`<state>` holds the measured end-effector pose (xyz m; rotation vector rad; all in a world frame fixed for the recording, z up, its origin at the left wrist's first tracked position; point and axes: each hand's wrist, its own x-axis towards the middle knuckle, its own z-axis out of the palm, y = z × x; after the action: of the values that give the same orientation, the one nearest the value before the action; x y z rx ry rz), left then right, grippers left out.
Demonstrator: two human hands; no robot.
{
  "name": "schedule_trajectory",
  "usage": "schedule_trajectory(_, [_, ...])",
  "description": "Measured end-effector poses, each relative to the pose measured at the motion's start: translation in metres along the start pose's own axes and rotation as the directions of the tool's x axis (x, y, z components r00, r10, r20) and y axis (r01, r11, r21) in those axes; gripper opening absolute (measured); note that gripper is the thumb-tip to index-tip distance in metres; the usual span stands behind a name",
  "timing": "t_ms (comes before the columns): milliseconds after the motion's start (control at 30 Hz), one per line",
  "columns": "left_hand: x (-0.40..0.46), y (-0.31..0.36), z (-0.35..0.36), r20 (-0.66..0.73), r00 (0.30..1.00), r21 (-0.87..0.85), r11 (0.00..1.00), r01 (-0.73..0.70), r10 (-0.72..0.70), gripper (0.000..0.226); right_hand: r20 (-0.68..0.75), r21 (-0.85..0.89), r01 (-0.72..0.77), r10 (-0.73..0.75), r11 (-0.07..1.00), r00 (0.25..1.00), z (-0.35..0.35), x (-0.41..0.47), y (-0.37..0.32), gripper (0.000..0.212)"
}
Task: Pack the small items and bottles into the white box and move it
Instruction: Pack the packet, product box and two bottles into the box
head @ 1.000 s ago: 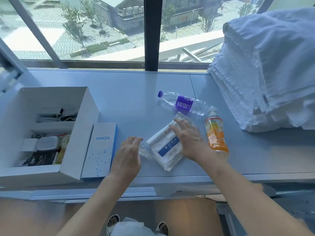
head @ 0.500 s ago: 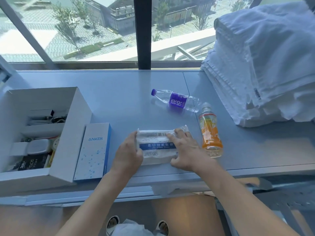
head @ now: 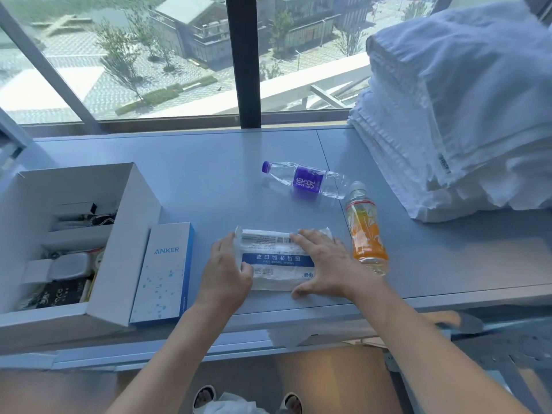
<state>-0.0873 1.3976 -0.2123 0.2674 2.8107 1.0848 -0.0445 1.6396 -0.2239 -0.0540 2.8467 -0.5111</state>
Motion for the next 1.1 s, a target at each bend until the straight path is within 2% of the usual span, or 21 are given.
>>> schedule_trajectory(233, [-0.010, 0.007, 0.006, 0.035, 0.999, 0.082, 0.997, -0.010, 0.007, 0.062, 0.017, -0.036, 0.003, -0.003, 0.999, 1.000, 0.001, -0.002, -0.004, 0.122])
schedule_trajectory(367, [-0.009, 0.017, 0.010, 0.050, 0.999, -0.039, 0.999, -0.016, 0.018, 0.047, 0.037, -0.040, 0.005, -0.004, 0.999, 0.999, -0.001, -0.003, -0.007, 0.120])
schedule_trajectory(433, [-0.008, 0.021, 0.013, 0.064, 0.998, -0.087, 0.996, -0.010, 0.015, 0.048, 0.042, -0.039, 0.006, -0.004, 0.999, 0.999, -0.002, -0.004, -0.006, 0.120])
schedule_trajectory(567, [-0.005, 0.018, 0.013, 0.042, 0.999, -0.024, 1.000, -0.012, 0.013, 0.060, 0.018, -0.001, 0.009, -0.009, 1.000, 1.000, -0.003, -0.007, -0.005, 0.119])
schedule_trajectory(667, [-0.003, 0.012, 0.007, 0.060, 0.997, 0.088, 0.994, -0.060, 0.055, 0.087, 0.006, 0.014, 0.019, -0.019, 1.000, 1.000, -0.003, -0.010, -0.005, 0.119])
schedule_trajectory(733, [-0.005, 0.010, 0.005, 0.154, 0.981, 0.127, 0.982, -0.142, 0.122, 0.103, 0.020, 0.020, 0.028, -0.029, 0.999, 0.999, -0.003, -0.012, -0.006, 0.124])
schedule_trajectory(867, [-0.011, 0.011, 0.010, 0.350, 0.923, 0.242, 0.937, -0.252, 0.158, 0.128, 0.039, 0.008, 0.053, -0.053, 0.999, 0.998, -0.001, -0.017, -0.009, 0.132])
schedule_trajectory(967, [-0.015, 0.013, 0.017, 0.428, 0.889, 0.358, 0.872, -0.333, 0.164, 0.133, 0.038, 0.010, 0.072, -0.072, 0.997, 0.997, 0.002, -0.023, -0.009, 0.133])
schedule_trajectory(1100, [-0.016, 0.013, 0.018, 0.485, 0.861, 0.408, 0.831, -0.379, 0.154, 0.137, 0.024, 0.003, 0.080, -0.080, 0.997, 0.997, 0.009, -0.037, -0.009, 0.133])
